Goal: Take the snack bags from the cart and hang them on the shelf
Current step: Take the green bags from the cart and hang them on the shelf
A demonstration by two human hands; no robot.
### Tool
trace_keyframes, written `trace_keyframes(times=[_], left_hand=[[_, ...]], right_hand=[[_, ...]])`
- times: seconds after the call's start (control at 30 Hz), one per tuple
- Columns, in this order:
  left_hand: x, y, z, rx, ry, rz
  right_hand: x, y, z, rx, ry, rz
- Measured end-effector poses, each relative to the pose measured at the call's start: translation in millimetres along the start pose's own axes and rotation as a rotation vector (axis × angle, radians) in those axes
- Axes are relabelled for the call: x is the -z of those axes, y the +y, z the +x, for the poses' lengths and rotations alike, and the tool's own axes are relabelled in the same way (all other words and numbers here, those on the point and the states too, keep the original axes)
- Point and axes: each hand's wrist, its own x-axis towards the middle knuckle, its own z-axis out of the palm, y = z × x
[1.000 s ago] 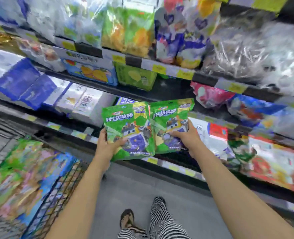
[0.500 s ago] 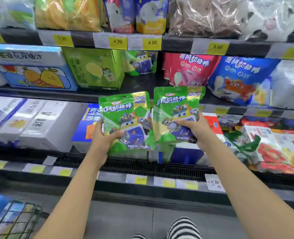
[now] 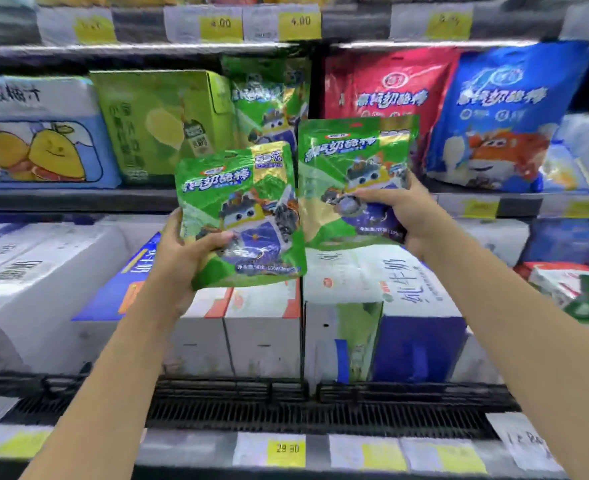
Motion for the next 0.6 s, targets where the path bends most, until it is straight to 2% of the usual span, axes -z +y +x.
trace_keyframes(times=[0.2, 0.33, 0.43, 0.53, 0.6], left_hand=[[23.3, 12.4, 22.2, -0.047, -0.005, 0.013], [34.7, 16.7, 55.5, -0.078, -0.007, 0.022], [40.5, 16.1, 77.9, -0.091, -0.003, 0.032], [41.8, 16.3, 94.9, -0.122, 0.005, 0.056], [42.4, 16.1, 101.5, -0.136, 0.004, 0.068]], right_hand=[[-36.3, -12.3, 50.7, -0.006, 0.020, 0.088], [-63.6, -16.8, 97.1, 0.093, 0.029, 0.050], [-82.0, -13.7, 128.1, 0.145, 0.002, -0.036], [-96.6, -5.1, 157.5, 0.286, 0.033, -0.165], [-105.4, -0.1, 170.1, 0.361, -0.005, -0.247]])
